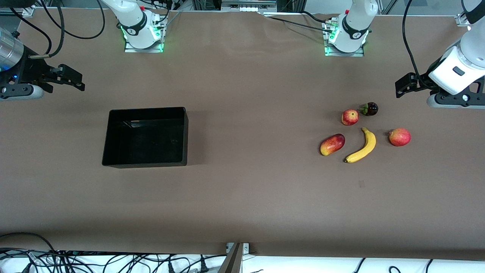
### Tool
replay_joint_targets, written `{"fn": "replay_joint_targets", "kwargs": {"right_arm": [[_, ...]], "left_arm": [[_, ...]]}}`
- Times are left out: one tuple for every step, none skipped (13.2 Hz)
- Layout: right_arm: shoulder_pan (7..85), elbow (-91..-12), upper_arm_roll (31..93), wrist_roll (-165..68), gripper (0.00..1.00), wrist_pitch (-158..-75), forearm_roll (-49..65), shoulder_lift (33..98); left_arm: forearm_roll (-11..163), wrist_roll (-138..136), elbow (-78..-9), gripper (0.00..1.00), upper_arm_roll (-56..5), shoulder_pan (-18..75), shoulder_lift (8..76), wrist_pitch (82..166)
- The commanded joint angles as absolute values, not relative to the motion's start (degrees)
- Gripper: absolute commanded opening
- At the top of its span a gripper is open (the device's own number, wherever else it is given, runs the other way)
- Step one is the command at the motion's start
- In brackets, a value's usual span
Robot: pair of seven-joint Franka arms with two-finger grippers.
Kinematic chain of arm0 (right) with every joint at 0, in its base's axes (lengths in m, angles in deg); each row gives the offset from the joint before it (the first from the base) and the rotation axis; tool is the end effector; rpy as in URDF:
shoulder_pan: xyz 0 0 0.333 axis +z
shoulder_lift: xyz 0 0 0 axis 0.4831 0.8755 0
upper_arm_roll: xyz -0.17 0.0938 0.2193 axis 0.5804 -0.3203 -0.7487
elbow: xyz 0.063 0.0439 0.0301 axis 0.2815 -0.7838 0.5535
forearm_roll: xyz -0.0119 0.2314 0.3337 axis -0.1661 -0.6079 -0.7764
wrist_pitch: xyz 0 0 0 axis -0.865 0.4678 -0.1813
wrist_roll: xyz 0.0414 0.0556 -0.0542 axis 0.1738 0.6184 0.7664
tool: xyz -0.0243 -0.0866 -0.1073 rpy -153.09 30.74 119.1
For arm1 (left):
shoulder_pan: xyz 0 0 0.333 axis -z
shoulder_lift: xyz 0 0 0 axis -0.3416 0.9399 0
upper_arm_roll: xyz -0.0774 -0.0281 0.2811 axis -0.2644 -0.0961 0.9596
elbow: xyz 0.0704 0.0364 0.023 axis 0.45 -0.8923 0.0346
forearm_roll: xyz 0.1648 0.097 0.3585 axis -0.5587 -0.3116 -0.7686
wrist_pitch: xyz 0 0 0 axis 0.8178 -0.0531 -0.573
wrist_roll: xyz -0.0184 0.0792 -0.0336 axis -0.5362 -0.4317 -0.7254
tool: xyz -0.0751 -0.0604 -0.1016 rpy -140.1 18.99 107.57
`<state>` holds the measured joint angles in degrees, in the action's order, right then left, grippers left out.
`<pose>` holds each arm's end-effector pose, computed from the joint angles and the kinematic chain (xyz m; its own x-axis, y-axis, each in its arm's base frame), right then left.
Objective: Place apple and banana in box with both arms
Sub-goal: 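Move the right gripper down to the edge of the black box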
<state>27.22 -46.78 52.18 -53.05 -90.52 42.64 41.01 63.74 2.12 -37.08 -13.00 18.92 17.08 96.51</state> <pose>0.5593 0.0323 0.5395 0.9960 0.0591 -0.0672 0.0568 -0.9977 -0.0362 0.5637 -0.0405 0.5343 0.9966 -0.0262 -0.0786 -0.0305 -0.9980 -0.0547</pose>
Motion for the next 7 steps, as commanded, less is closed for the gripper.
{"fn": "replay_joint_targets", "kwargs": {"right_arm": [[27.0,-46.5,51.9,-53.4,1.00,-89.6,41.8,40.2],[27.0,-46.4,51.9,-52.8,1.00,-89.6,42.0,40.3],[27.0,-46.4,51.9,-52.7,1.00,-90.0,42.0,40.4],[27.0,-46.4,52.0,-52.5,1.00,-90.2,42.0,40.4],[27.0,-46.4,52.0,-52.5,1.00,-90.1,41.9,40.4],[26.9,-46.4,52.0,-52.5,1.00,-90.0,42.0,40.4],[26.9,-46.7,52.0,-52.5,1.00,-90.1,42.3,40.4]], "left_arm": [[64.6,1.8,-35.0,1.00,-12.8,19.1,18.1,95.2],[64.5,1.8,-35.0,1.00,-12.8,19.2,18.1,95.2],[64.6,1.8,-35.0,1.00,-12.8,19.2,18.1,95.2],[64.5,1.8,-35.0,1.00,-12.8,19.2,18.2,95.2],[64.5,1.8,-35.0,1.00,-12.8,19.2,18.1,95.2],[64.5,1.8,-35.0,1.00,-12.8,19.2,18.1,95.2],[64.5,1.8,-35.0,1.00,-12.8,19.2,18.2,95.3]]}}
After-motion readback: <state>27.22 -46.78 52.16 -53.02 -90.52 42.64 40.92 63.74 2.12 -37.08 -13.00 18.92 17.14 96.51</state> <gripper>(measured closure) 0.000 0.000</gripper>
